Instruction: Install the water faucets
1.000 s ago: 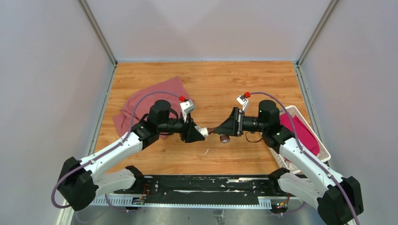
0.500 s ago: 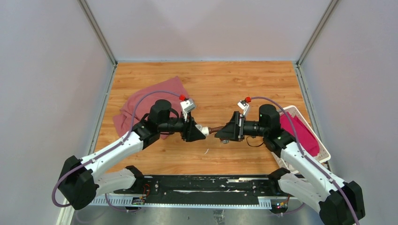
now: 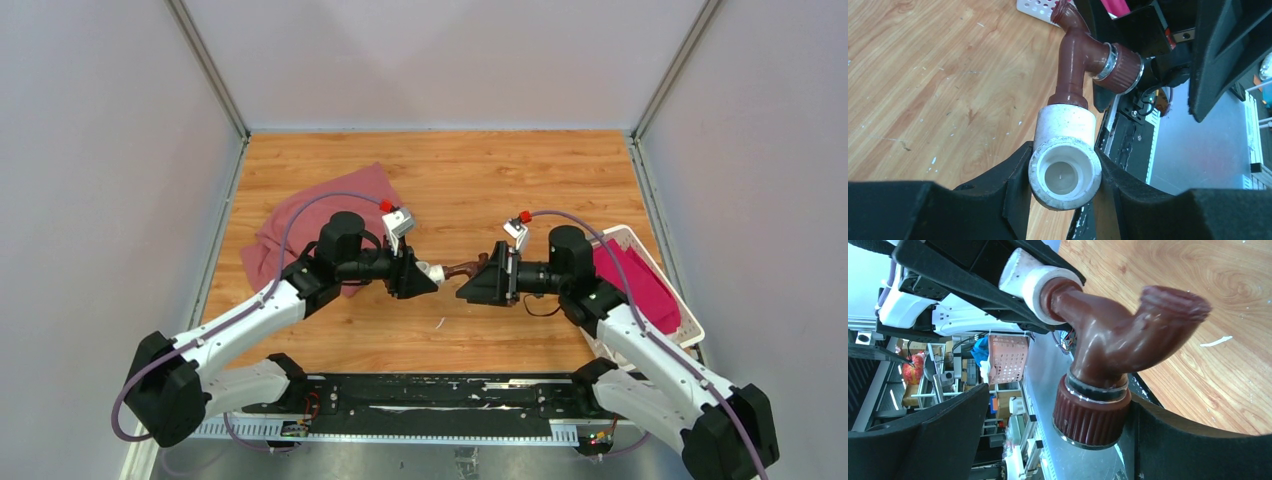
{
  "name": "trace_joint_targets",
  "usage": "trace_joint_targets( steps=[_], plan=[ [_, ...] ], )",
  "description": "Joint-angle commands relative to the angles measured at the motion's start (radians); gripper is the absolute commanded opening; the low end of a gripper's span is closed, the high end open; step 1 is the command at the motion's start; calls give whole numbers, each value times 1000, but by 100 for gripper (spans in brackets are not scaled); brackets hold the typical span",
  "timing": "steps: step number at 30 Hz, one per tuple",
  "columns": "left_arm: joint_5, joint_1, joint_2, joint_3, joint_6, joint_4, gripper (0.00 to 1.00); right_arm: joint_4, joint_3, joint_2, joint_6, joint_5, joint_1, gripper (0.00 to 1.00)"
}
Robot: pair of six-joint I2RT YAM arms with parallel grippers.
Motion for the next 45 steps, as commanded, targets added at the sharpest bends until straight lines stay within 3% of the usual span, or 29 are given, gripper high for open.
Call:
trace_joint_targets(
  steps=[1, 11, 31, 45],
  plan=[
    [-12, 6, 7, 12, 21, 13, 0, -30, 52, -33, -4, -23, 14, 94],
    [45, 6, 37, -8, 37, 9, 0, -55, 135, 0, -49, -9, 14, 94],
    [116, 5, 1, -31, 37, 8, 0, 22, 294, 264, -118, -19, 6, 94],
    [116, 5, -32, -8, 41, 2, 0, 42, 198, 336, -144, -17, 5, 93]
  ],
)
